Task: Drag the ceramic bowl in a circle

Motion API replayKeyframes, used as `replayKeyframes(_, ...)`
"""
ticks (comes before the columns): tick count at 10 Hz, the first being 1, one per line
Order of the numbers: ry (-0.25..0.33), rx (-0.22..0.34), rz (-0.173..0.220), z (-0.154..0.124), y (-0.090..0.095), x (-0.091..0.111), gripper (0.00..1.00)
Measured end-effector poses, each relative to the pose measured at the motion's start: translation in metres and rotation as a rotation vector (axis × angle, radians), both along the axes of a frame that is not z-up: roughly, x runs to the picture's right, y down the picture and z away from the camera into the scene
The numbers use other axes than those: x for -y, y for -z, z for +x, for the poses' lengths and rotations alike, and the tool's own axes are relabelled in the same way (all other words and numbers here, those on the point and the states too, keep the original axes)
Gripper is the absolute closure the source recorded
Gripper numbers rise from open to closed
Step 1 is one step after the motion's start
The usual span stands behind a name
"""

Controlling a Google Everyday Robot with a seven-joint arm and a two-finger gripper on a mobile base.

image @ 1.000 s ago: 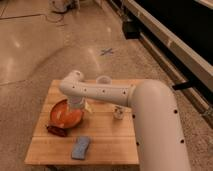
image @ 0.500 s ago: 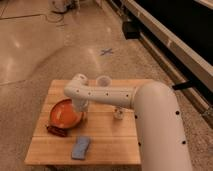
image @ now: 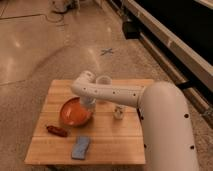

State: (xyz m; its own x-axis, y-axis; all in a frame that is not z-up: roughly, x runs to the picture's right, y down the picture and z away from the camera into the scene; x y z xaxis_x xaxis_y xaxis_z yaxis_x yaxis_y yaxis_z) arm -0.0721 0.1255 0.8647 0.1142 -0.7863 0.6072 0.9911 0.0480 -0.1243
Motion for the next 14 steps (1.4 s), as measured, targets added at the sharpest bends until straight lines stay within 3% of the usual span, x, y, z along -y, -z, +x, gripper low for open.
replayKeyframes(3,0.021,-0.053,-0.022,0.037,0.02,-0.005,1.0)
replayKeyframes(6,0.046,-0.05,-0.066,0.047,0.049,-0.024,1.0)
replayKeyframes(10,0.08,0.045,-0.11,0.001,0.077,-0.047,1.0)
replayKeyframes(12,0.1,0.097,-0.111,-0.031,0.07,-0.049,1.0)
replayKeyframes(14,0.13,0.159,-0.091,-0.071,0.051,-0.042,1.0)
